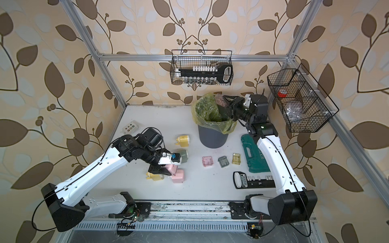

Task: Take out the pencil sharpener tray and clean the shavings
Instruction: Pour the shavings into the trash bin.

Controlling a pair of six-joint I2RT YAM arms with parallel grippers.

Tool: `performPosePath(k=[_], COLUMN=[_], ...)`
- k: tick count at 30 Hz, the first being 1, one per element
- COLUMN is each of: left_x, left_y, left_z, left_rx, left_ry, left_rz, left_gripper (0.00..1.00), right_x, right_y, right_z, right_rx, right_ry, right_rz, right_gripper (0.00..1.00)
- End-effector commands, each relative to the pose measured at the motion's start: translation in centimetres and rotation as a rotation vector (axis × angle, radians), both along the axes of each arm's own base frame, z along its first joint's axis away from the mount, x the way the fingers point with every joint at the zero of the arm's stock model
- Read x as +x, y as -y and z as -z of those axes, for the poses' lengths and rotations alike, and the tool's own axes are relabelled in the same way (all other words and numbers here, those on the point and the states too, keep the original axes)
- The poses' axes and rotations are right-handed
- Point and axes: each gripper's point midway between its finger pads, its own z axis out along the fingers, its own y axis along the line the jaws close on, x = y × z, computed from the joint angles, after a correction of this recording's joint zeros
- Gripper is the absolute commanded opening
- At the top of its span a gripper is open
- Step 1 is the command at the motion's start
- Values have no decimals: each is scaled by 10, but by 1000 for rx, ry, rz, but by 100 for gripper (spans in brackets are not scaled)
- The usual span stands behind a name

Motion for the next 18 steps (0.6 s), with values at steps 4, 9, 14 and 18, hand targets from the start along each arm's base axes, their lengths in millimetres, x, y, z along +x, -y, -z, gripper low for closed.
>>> performPosePath(k=[4,9,14,18], left_x=[-1,-2,-2,-1], left_y=[-1,0,1,4], left_z=[-7,-7,-7,-7], left_rx=[-36,-39,-41,-40], left_ry=[27,24,27,25], left_rz=[-2,-4,-2,0], left_gripper=[0,0,0,0], right_x=[0,0,-5,-9], right_y=[-19,-23,-28,-29], right_z=[19,21,14,9], right_rx=[201,280,369,357], right_ry=[-185,-214,-211,-192], right_rz=[-122,-150,-180,-215], right_gripper=[0,0,0,0])
